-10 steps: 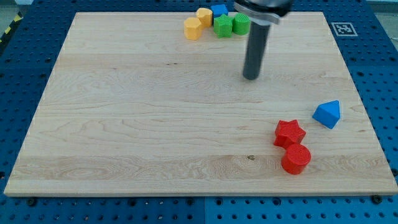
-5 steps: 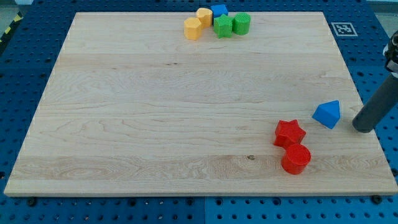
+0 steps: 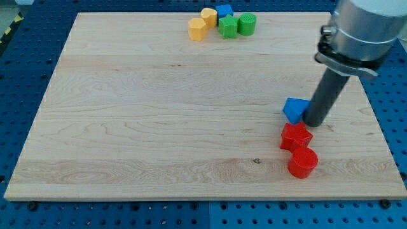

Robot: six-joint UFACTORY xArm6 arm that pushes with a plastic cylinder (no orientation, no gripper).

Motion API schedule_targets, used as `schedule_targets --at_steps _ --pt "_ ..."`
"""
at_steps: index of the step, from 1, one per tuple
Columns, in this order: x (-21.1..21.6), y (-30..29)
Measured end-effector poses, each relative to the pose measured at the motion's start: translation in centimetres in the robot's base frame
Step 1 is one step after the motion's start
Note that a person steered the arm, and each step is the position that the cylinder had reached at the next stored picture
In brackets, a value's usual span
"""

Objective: Push the blue triangle to the left of the green star

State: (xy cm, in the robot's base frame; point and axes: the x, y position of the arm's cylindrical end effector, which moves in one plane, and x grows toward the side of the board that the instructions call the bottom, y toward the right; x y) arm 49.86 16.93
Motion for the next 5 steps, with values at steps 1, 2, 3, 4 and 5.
schedule_targets --at_steps 1,2,3,4,5 --pt "-0.5 -1.9" --pt "-2.2 -2.3" --pt "-4.6 -2.3" --pt "-4.8 -3.9" --pt "-5.4 -6.2"
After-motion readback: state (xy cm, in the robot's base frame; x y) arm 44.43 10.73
